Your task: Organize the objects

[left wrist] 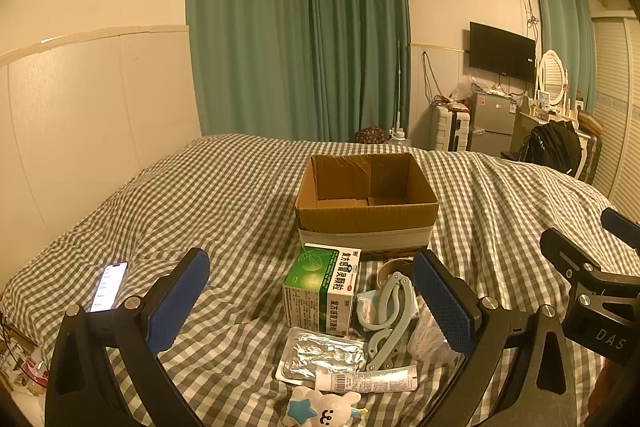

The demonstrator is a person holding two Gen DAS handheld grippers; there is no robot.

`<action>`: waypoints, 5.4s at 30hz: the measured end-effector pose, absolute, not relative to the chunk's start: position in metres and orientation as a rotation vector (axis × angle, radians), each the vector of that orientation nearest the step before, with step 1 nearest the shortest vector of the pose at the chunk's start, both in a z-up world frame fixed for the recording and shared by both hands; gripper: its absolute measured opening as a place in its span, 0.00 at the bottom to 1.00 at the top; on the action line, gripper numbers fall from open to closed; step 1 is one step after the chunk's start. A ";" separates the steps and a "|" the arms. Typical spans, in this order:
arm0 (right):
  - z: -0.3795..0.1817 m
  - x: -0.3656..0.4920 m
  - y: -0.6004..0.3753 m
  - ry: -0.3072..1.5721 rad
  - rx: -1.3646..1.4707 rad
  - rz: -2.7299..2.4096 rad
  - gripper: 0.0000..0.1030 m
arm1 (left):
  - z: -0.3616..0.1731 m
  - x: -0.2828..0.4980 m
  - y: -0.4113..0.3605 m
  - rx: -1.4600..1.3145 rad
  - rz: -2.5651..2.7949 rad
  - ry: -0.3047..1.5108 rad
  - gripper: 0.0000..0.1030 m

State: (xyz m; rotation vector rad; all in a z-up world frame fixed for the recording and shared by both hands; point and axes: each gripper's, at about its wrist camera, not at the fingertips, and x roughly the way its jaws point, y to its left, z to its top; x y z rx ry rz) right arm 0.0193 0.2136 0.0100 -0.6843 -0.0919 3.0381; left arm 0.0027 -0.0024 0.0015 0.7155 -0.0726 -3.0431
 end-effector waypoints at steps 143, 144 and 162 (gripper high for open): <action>0.025 -0.236 0.193 -0.083 -0.881 3.249 0.83 | -0.006 -0.248 -0.008 0.971 -3.083 -0.105 1.00; 0.036 -0.229 0.196 -0.081 -0.862 3.254 0.83 | 0.005 -0.241 -0.008 0.941 -3.093 -0.106 1.00; 0.050 -0.019 0.170 -0.276 -0.754 3.218 0.94 | 0.006 -0.078 -0.054 0.938 -2.994 -0.017 1.00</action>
